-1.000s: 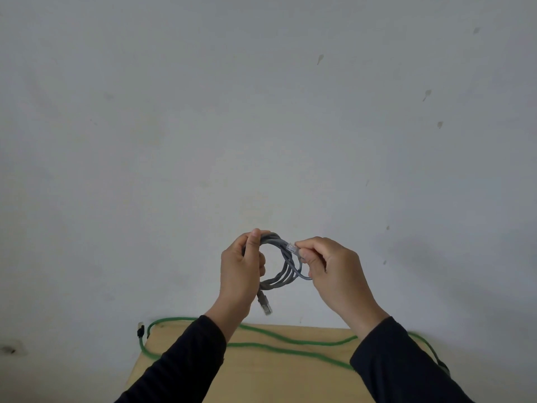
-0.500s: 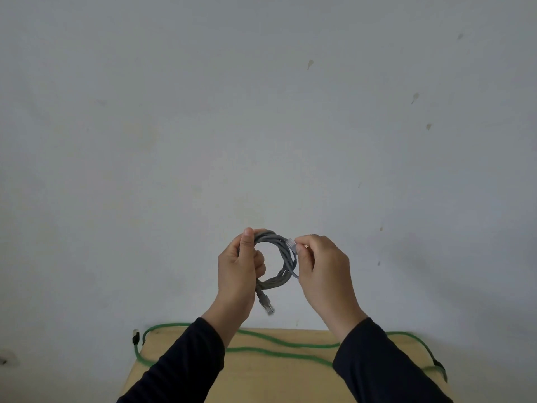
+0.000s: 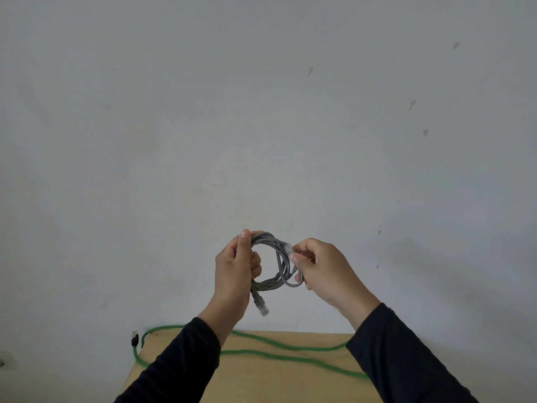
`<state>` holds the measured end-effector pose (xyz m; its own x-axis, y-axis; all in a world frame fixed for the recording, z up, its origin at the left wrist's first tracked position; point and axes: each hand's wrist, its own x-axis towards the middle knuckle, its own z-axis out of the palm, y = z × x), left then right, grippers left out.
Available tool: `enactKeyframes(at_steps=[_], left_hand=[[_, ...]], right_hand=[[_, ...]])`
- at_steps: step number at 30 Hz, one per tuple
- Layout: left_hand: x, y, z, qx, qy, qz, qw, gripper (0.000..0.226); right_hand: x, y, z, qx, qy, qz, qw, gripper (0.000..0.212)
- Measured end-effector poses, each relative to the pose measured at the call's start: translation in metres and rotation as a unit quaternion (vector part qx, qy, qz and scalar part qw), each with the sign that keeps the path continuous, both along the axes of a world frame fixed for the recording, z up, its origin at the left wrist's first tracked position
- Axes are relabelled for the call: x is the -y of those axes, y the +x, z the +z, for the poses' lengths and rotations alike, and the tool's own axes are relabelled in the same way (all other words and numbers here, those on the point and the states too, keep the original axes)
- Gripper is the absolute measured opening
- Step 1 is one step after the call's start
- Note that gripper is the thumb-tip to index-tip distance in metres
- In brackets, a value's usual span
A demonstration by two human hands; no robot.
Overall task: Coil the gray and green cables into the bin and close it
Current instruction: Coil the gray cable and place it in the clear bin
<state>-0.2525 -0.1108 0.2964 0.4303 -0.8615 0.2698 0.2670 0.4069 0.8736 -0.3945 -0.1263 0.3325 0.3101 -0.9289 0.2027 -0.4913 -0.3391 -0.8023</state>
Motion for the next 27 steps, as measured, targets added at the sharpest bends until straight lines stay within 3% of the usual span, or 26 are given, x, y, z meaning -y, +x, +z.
enactKeyframes(at_steps=[9, 19, 27], left_hand=[[-0.001, -0.001, 0.0, 0.009, 0.002, -0.013, 1.0, 0.035], [-0.011, -0.021, 0.001, -0.018, -0.018, -0.009, 1.0, 0.034], [-0.017, -0.027, 0.006, -0.017, -0.025, -0.018, 0.999, 0.034]], right_hand=[[0.0, -0.006, 0.006, 0.057, 0.059, 0.02, 0.996, 0.004], [-0.009, 0.009, -0.009, 0.109, -0.105, -0.124, 0.981, 0.01], [-0.007, 0.004, -0.009, 0.15, -0.136, -0.148, 0.968, 0.01]])
